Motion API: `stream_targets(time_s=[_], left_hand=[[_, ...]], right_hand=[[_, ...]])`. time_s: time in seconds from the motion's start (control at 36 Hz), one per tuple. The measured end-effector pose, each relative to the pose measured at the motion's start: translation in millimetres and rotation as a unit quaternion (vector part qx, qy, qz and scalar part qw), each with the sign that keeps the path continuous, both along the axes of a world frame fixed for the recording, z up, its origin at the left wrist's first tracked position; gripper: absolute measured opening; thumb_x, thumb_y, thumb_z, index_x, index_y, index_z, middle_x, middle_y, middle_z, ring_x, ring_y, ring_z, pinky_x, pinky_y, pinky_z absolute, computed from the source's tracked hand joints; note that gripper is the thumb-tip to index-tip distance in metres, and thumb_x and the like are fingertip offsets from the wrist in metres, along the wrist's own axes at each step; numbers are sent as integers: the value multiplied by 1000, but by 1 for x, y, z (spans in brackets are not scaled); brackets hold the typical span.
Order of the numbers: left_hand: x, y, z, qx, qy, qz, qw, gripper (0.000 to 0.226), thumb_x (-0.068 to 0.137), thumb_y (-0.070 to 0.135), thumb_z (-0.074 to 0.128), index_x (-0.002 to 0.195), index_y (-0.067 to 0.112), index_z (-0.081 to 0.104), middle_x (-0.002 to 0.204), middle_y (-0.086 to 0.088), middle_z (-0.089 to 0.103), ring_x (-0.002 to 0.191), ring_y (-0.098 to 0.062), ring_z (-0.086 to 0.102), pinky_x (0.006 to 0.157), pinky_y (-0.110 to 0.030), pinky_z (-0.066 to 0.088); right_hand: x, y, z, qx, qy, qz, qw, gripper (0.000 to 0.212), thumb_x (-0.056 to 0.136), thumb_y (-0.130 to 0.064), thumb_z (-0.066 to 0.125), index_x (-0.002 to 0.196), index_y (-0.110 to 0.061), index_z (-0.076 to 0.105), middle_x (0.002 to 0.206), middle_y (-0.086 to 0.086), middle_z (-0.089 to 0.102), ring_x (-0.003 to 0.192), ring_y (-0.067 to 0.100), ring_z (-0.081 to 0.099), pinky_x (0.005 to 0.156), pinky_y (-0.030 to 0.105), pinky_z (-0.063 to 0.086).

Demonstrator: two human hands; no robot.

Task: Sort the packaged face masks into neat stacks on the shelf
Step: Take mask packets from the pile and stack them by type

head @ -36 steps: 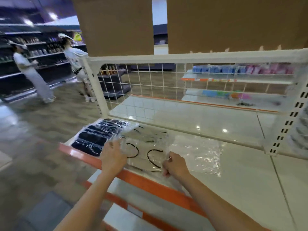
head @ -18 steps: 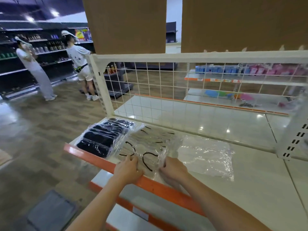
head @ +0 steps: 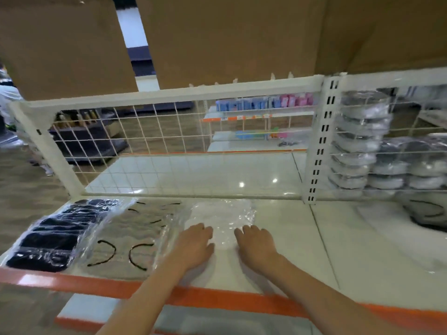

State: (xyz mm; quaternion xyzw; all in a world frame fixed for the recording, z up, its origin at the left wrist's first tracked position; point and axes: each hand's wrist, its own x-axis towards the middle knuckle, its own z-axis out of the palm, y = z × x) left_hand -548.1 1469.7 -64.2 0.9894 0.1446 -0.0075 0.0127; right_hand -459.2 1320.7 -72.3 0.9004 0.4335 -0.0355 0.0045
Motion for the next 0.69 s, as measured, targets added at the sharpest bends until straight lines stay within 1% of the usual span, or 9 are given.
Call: stream_targets(time_s=[0.11, 0.19, 0.31, 0.39, 0.5, 0.56, 0.61, 0.67, 0.69], left_hand=[[40, -50, -5, -37, -15, -46, 998, 31, 96, 36, 43, 121, 20, 51, 119, 1, 50, 114, -17, 48, 89, -29, 39], [67, -91, -10, -65, -27, -75, 995, 30, 96, 33, 41, 122, 20, 52, 120, 2, 49, 115, -15, 47, 90, -25, 38], [104, -146, -19, -93, -38, -109, 989, 30, 96, 30, 42, 121, 19, 54, 118, 2, 48, 114, -14, 47, 92, -22, 36], [128, -186, -23, -134, -36, -118, 983, 29, 97, 27, 42, 120, 19, 56, 115, 3, 48, 107, -12, 50, 87, -18, 36], [155, -239, -24, -218, -35, -111, 969, 22, 95, 22, 46, 112, 18, 60, 101, 6, 47, 88, -7, 49, 76, -16, 35], [166, -261, -26, -248, -37, -108, 962, 17, 94, 22, 50, 107, 19, 61, 100, 6, 51, 86, -5, 51, 74, -14, 35], [173, -282, -30, -288, -45, -100, 951, 13, 93, 21, 52, 100, 23, 62, 99, 8, 55, 84, -2, 52, 73, -9, 37], [178, -300, -33, -329, -61, -82, 939, 11, 91, 19, 53, 94, 27, 61, 97, 9, 59, 83, 2, 54, 69, -4, 37], [179, -309, -34, -351, -69, -70, 931, 12, 91, 17, 54, 92, 27, 60, 95, 9, 60, 81, 3, 54, 67, -3, 38]], right_hand=[[32, -67, -4, -6, -3, -38, 999, 39, 92, -13, 43, 131, -10, 41, 131, 10, 46, 121, 27, 42, 94, 35, 36], [54, -121, -8, -6, 5, -81, 997, 39, 93, -12, 40, 132, -11, 41, 133, 10, 44, 124, 24, 40, 98, 36, 34], [79, -193, -15, 13, 12, -148, 989, 35, 93, -15, 37, 128, -14, 44, 131, 6, 46, 122, 23, 41, 97, 35, 34], [96, -244, -19, 35, 6, -190, 981, 32, 95, -16, 33, 124, -14, 46, 128, 4, 47, 119, 23, 41, 95, 34, 35], [119, -299, -24, 43, -6, -239, 970, 30, 97, -23, 31, 124, -17, 45, 128, 2, 44, 119, 21, 40, 96, 33, 35], [131, -322, -24, 48, -6, -266, 963, 32, 97, -25, 33, 126, -17, 43, 130, 3, 42, 121, 21, 39, 97, 34, 35], [142, -342, -25, 43, 2, -290, 956, 36, 96, -27, 35, 130, -18, 40, 135, 3, 38, 124, 23, 36, 100, 34, 34], [151, -360, -28, 42, 24, -309, 950, 40, 94, -32, 38, 131, -18, 39, 139, 4, 35, 127, 25, 34, 101, 36, 33], [155, -366, -30, 46, 37, -316, 947, 42, 93, -37, 39, 130, -18, 40, 138, 4, 37, 126, 25, 35, 102, 37, 33]])
